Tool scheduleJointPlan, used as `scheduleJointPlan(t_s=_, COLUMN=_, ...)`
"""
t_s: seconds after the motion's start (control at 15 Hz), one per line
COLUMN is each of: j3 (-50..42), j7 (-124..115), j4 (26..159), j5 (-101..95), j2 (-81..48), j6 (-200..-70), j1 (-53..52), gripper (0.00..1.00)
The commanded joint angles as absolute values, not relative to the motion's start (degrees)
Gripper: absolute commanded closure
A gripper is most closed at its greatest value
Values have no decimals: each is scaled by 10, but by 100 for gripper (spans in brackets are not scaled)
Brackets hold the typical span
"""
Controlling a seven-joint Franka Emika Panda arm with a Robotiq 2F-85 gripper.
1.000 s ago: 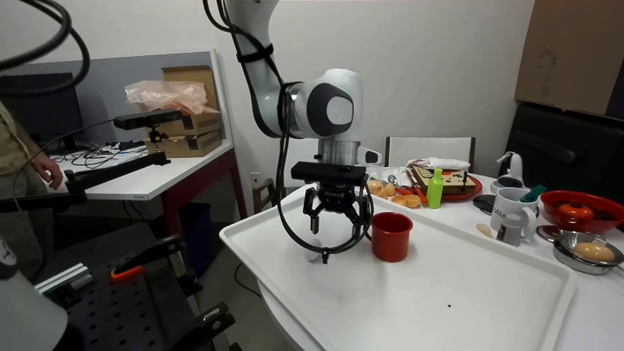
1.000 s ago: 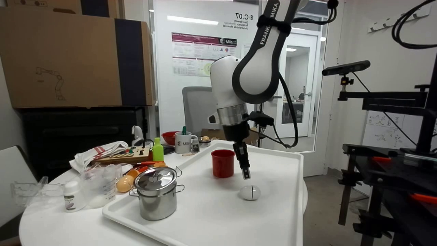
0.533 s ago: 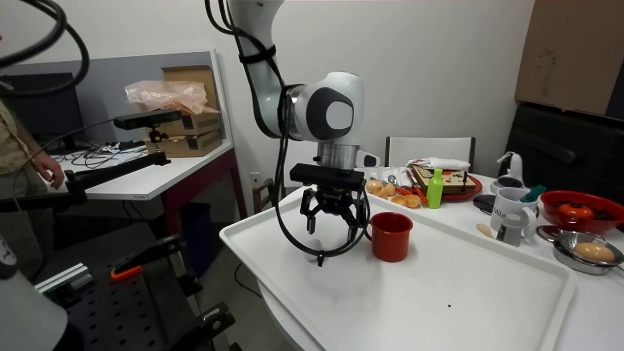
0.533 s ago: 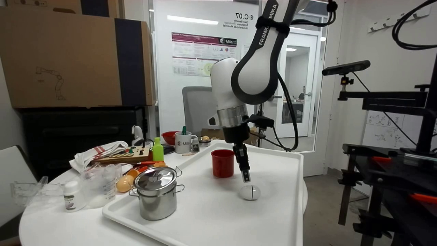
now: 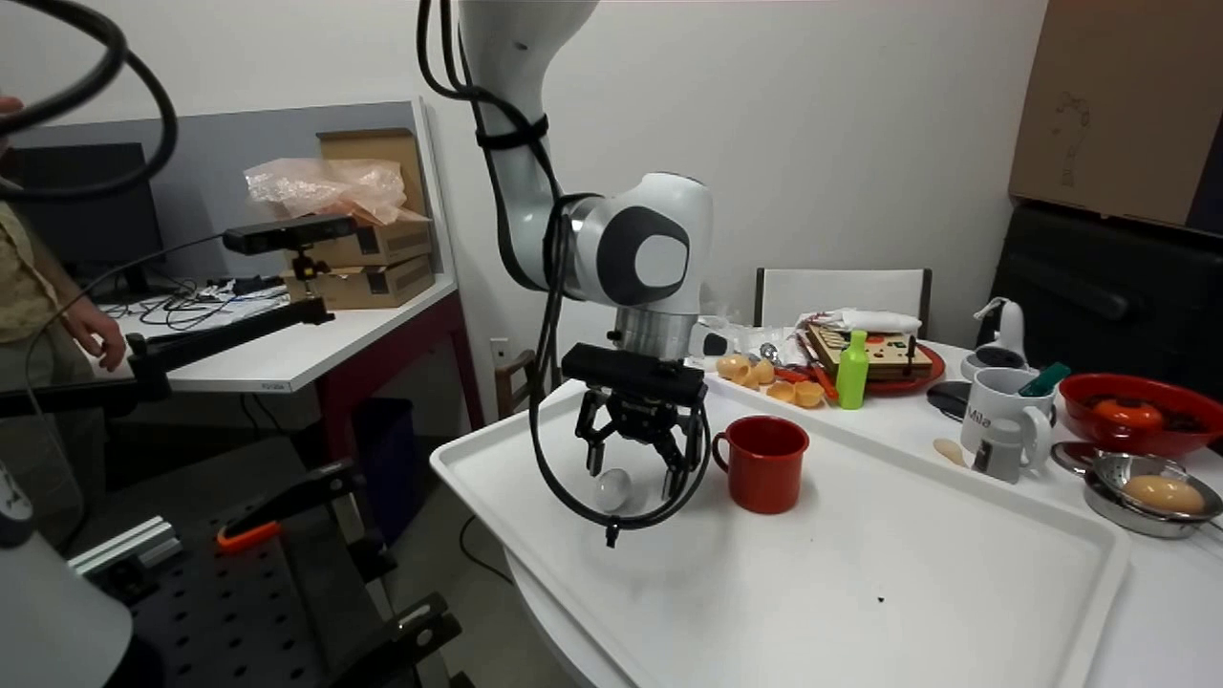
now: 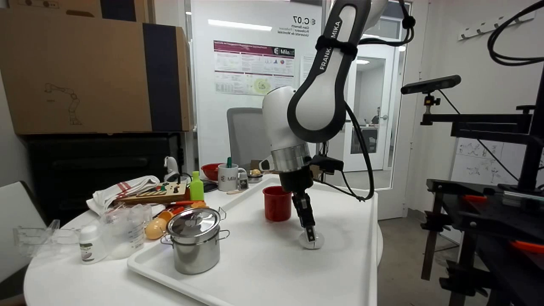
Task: Put the timer in the red cup
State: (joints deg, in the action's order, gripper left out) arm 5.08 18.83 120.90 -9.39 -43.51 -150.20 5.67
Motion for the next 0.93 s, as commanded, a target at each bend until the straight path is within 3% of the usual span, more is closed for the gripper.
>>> scheduleJointPlan(t_s=0.0, j3=68, j7=211, j4=1190, j5=-84, j2=-463, j6=-1496, j1=62, gripper=0)
scheduleJointPlan(t_s=0.2, j3=63, j7=200, j4=1190, j5=-90, j2=-474, j6=-1498, j1=51, gripper=0)
scheduleJointPlan(t_s=0.27, j3=62, j7=199, j4=1191, j5=-91, j2=-475, j6=-1498, j1=48, gripper=25)
scheduleJointPlan(t_s=0.4, j3=60, j7=197, j4=1190, j5=-93, j2=-477, j6=-1498, j1=45, gripper=32)
scheduleJointPlan(t_s=0.87, j3=54, j7=192, j4=1193, j5=-98, j2=-469, j6=-1497, j1=36, gripper=84)
